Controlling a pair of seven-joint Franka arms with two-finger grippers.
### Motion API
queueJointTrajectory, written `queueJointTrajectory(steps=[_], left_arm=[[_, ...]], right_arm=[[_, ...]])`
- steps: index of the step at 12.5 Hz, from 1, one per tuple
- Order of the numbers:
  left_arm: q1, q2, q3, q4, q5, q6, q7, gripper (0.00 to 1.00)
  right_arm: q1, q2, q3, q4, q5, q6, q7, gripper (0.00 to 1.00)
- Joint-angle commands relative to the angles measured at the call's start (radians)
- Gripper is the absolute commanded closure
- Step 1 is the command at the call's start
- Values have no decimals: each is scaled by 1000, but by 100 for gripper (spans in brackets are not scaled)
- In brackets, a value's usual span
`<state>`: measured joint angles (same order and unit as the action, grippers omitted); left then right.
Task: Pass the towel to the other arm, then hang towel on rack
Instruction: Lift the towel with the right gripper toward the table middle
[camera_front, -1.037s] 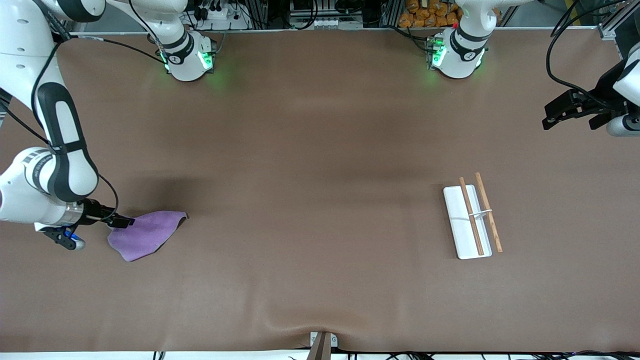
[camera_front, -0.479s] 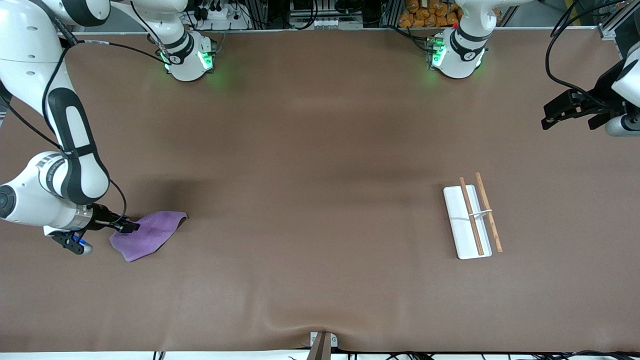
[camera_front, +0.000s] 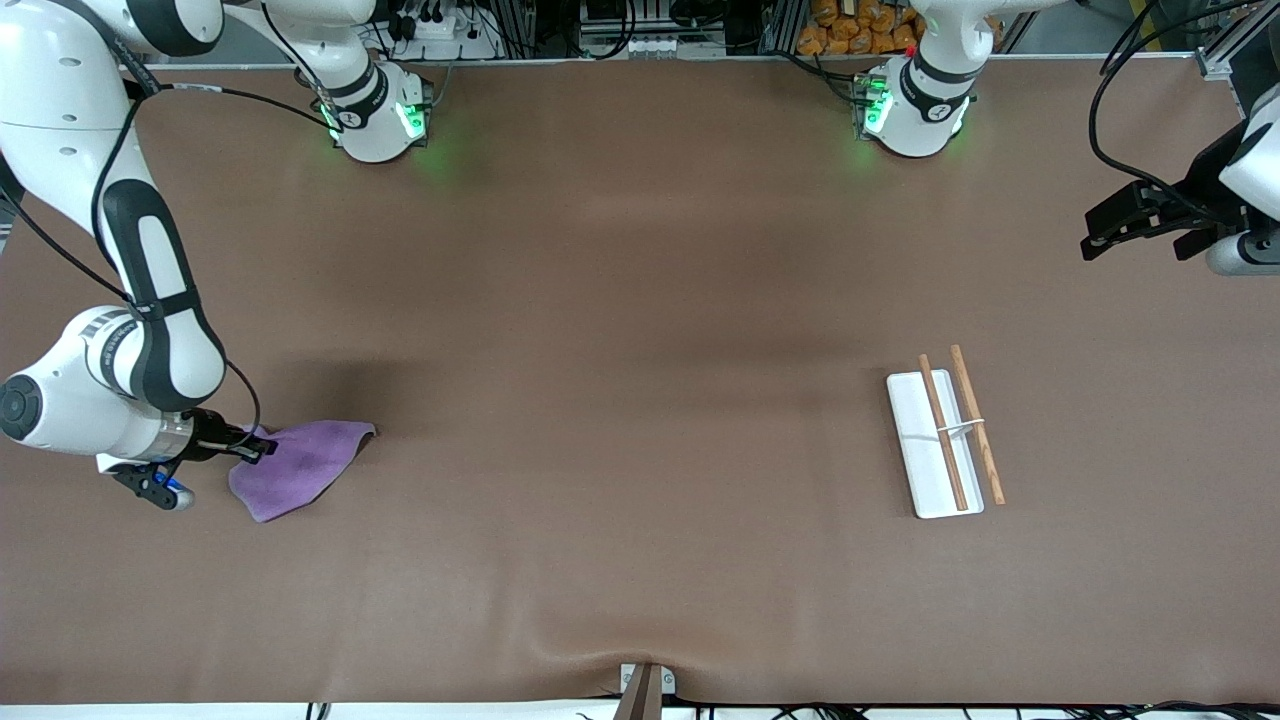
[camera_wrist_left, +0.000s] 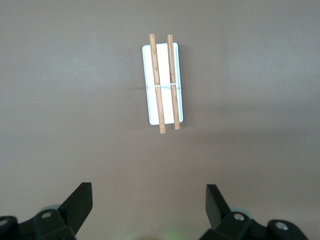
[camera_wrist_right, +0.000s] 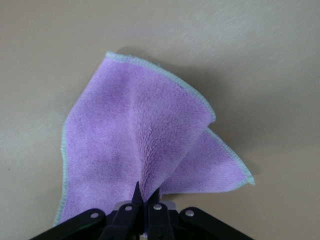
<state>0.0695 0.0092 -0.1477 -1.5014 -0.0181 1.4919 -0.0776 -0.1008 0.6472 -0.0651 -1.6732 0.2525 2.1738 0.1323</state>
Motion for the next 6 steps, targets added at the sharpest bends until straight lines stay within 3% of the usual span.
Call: queueJointTrajectory(steps=[1,6], left_arm=[[3,-2,-1,3,-3,-9,18,0],[3,0,-3,0,-2,-9,18,0]], right_arm=[[30,-34,-2,26,11,-72,62,100],[67,-75,-2,69,11,-175,133,100]])
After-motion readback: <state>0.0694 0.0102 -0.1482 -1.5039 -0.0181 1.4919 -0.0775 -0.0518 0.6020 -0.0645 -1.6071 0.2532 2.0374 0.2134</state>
